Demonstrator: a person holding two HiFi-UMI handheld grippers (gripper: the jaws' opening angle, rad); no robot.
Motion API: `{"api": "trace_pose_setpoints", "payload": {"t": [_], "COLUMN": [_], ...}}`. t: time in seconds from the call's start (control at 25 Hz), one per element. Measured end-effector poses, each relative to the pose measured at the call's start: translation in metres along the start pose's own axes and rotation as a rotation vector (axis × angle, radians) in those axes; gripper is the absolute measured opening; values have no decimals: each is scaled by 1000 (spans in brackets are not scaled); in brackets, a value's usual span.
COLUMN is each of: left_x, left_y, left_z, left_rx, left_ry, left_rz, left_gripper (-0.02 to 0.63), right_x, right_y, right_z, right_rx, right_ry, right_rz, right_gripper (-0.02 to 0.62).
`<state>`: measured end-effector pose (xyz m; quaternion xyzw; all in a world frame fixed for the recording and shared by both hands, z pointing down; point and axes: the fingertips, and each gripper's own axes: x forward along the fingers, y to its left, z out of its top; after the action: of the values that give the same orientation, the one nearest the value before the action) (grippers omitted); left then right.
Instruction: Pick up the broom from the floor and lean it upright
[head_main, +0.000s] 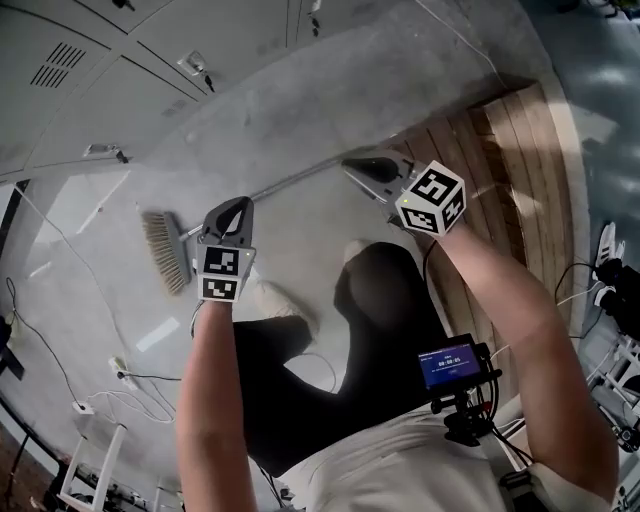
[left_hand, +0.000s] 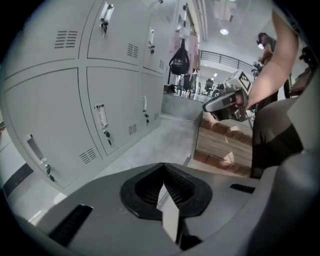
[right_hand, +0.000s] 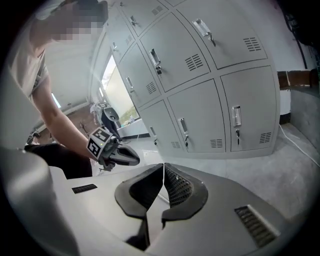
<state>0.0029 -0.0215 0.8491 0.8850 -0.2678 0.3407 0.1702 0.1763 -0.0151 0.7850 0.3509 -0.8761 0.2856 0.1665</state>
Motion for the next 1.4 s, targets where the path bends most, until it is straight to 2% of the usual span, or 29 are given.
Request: {"api": "trace_pose_setpoints", "payload": {"t": [0.12,0.36,0.52,0.6,0.68,0.8,1.04,1.16,1.28,1.4], "left_x": [47,126,169,187,203,225,258,260,256,241], "left_y": [10,-2,-20,-29,-36,-44,-57,-63,-59,-46], "left_z": [-16,-70,-121,-143,-152,-154,-167,-173,-164,-144], "left_rx": [48,156,352,422,459,521,618,646,609,575], "left_ry": [15,117,293,375,428,471,630,681,663,617], "left_rz": [-33,-137,-218,-262,-284,-294,-342,-338,-312,-281], "left_gripper": [6,8,9,14,106,117,116,97,77,74], "right_x": [26,71,89,90,87,81,66,56,46,37], "right_y": [-25,-54,-74,-84,-94,-106,-118,-119,-117,-107], "right_z": [-21,-68,-87,-91,-93,-94,-99,-100,-92,-66], "right_rx": [-23,-78,-95,-100,-98,-76,-64,-59,-70,-114], "right_ry": [-10,3,5,4,0,-17,-31,-38,-54,-91], "right_rz": [3,57,59,51,39,23,-9,-22,-29,-36], "right_gripper": [17,17,17,17,17,17,17,17,17,17]}}
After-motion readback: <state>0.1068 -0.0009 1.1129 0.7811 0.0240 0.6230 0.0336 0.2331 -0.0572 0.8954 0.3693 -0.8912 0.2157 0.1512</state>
